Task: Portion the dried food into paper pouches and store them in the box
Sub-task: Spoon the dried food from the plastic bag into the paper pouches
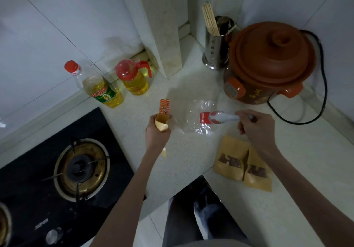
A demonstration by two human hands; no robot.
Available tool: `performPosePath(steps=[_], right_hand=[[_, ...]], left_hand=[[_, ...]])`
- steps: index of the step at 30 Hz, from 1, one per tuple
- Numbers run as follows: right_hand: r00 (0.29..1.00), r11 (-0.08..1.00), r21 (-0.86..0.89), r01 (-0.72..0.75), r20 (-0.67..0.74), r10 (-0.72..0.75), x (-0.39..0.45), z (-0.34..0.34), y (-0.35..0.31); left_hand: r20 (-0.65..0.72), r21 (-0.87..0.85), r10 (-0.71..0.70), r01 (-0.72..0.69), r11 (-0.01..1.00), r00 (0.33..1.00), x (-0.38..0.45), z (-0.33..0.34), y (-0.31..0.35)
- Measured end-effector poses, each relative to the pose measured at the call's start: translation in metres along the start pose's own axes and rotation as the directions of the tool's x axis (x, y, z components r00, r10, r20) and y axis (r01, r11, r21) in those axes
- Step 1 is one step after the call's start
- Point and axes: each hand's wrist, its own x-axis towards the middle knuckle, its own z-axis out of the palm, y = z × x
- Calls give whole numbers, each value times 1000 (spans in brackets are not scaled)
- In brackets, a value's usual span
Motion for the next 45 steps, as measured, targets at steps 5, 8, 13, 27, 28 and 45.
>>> performPosePath(steps=[5, 8, 13, 27, 28, 45], right_hand=[[992, 984, 126, -126, 41, 122, 6, 15, 21], [991, 988, 82, -129, -11, 131, 14, 30, 27], [988, 977, -208, 51, -134, -81, 25, 29, 39], [984, 908, -380, 177, 91, -153, 55, 56, 60], [984, 921, -357, 155, 135, -113, 57, 62, 61], [938, 929, -298, 219, 325, -117, 45, 126, 53]], left_hand=[[124, 101, -38, 26, 995, 992, 36, 13, -1], [186, 161, -123, 93, 982, 975, 48, 25, -6], [219, 234, -125, 72, 970, 968, 58, 24, -11], [121, -80, -280, 291, 954, 952, 59, 7, -10], [157, -122, -296, 316, 941, 942, 58, 7, -9], [315, -269, -328, 415, 869, 891, 47, 17, -15]])
